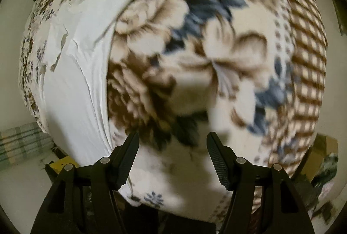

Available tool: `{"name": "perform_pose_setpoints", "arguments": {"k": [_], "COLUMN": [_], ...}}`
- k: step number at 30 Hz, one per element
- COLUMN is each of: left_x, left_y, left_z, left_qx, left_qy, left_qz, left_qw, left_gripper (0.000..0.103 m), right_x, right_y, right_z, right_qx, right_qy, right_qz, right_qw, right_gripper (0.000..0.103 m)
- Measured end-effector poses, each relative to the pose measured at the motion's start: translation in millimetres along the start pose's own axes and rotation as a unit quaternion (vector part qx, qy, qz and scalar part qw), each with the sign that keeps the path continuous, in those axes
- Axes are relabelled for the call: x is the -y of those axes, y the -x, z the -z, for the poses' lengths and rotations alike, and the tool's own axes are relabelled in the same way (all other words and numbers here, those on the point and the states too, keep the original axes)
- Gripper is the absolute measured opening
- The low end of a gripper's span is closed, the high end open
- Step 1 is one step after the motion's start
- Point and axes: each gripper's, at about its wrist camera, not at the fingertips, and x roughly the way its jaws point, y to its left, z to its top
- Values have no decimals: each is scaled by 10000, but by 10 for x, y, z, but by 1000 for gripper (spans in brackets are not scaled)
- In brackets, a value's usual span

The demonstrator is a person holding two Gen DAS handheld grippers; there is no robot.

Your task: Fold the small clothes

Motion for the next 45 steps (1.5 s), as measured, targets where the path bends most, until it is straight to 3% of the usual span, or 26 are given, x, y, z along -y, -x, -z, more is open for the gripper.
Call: {"name": "perform_pose_setpoints", "arguments": {"k": [2,3,5,6,11,18,19,20,21,22,23,29,37,45], "left_x": [186,204,115,65,-368,-614,-666,-699,-708,-762,-815,-1185,-2170,-3086], "left_y": [-151,-196,-185,-154,100,423,454,473,538,564,591,884,1006,682], "left_z": [25,28,4,3,-4,-22,-64,-57,-60,-54,-51,-105,-263,-552], "left_qx": [-85,-128,-9,56,433,633,643,652,660,675,688,907,1140,1100], "left_qy": [-211,-185,47,113,419,603,637,682,727,761,797,1118,1819,2139], "left_qz": [-85,-80,81,140,79,46,67,106,151,176,217,328,596,842], "left_qw": [9997,9997,10000,9998,9982,9962,9959,9955,9951,9947,9942,9890,9749,9670], "left_gripper": [65,26,15,3,2,2,2,2,2,2,2,2,2,2], "right_x": [-45,-58,-63,-62,-97,-293,-321,-367,-434,-493,-556,-1127,-2459,-4050], "right_y": [5,-4,-24,-52,-215,-667,-711,-736,-743,-719,-671,-146,472,122], "right_z": [-160,-266,-482,-634,-1263,-1975,-2022,-2057,-2088,-2102,-2104,-2110,-2094,-2332], "right_qx": [59,73,123,140,376,263,243,262,249,287,378,760,1236,1375], "right_qy": [63,67,-30,-111,-481,-957,-1018,-1033,-988,-950,-880,-257,633,1271], "right_qz": [-47,-125,-332,-526,-1242,-1716,-1744,-1814,-1778,-1620,-1501,-989,-730,136], "right_qw": [10000,9999,9994,9985,9904,9802,9791,9776,9788,9818,9840,9919,9876,9822], "right_gripper": [67,67,67,67,67,67,64,48,35,17,6,2,2,2]}}
